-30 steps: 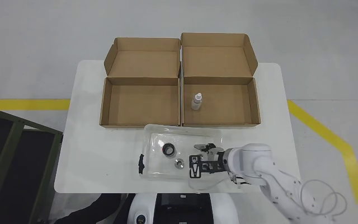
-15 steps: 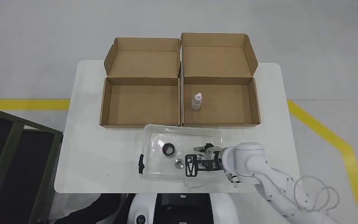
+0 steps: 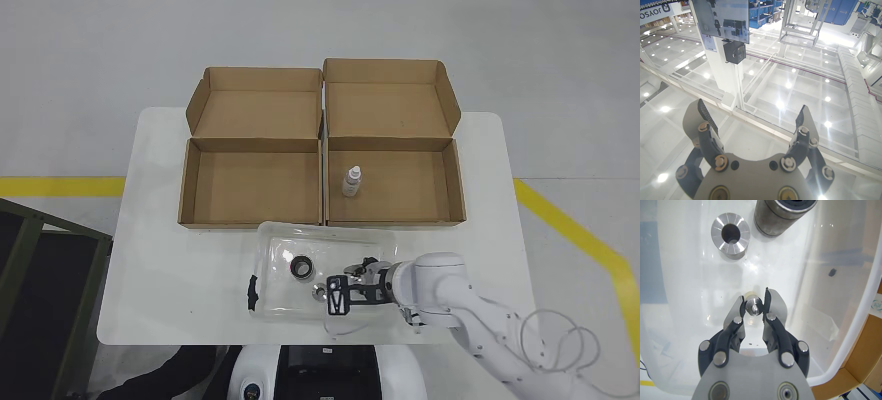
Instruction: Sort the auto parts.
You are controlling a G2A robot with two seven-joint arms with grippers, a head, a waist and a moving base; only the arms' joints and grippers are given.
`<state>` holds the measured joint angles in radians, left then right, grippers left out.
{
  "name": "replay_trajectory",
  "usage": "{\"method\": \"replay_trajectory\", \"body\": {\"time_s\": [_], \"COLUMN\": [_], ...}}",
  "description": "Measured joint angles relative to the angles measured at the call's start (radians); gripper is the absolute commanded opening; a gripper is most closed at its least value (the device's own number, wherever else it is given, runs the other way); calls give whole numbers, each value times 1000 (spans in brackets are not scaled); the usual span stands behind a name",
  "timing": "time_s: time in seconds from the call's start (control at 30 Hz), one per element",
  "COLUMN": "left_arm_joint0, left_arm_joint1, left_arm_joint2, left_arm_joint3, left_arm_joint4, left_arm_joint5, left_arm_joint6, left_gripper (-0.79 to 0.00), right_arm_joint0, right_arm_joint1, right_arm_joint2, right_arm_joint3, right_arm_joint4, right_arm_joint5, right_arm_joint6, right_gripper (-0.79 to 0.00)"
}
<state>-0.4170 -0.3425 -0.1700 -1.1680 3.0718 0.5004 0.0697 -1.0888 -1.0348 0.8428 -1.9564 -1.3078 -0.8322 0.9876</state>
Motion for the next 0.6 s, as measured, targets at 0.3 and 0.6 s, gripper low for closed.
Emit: {"method": "replay_trajectory", "body": {"time_s": [0.3,0.6], "left_arm_joint0": [0,0], "left_arm_joint1": [0,0], "left_arm_joint2": [0,0], "left_arm_joint3": [0,0], "left_arm_joint4": [0,0], "left_arm_joint5": [0,0], "left_arm_joint6": [0,0], "left_gripper": [0,0], "right_arm_joint0": [-13,-28], "right_arm_joint1": [12,28], "right_arm_joint2": [35,112], "right_arm_joint3": [-64,-139], "right_arm_joint4": [25,15], "right_arm_joint5": [-1,-5], "right_arm_joint6": [-6,-108], "right_gripper": [-785,-785]}}
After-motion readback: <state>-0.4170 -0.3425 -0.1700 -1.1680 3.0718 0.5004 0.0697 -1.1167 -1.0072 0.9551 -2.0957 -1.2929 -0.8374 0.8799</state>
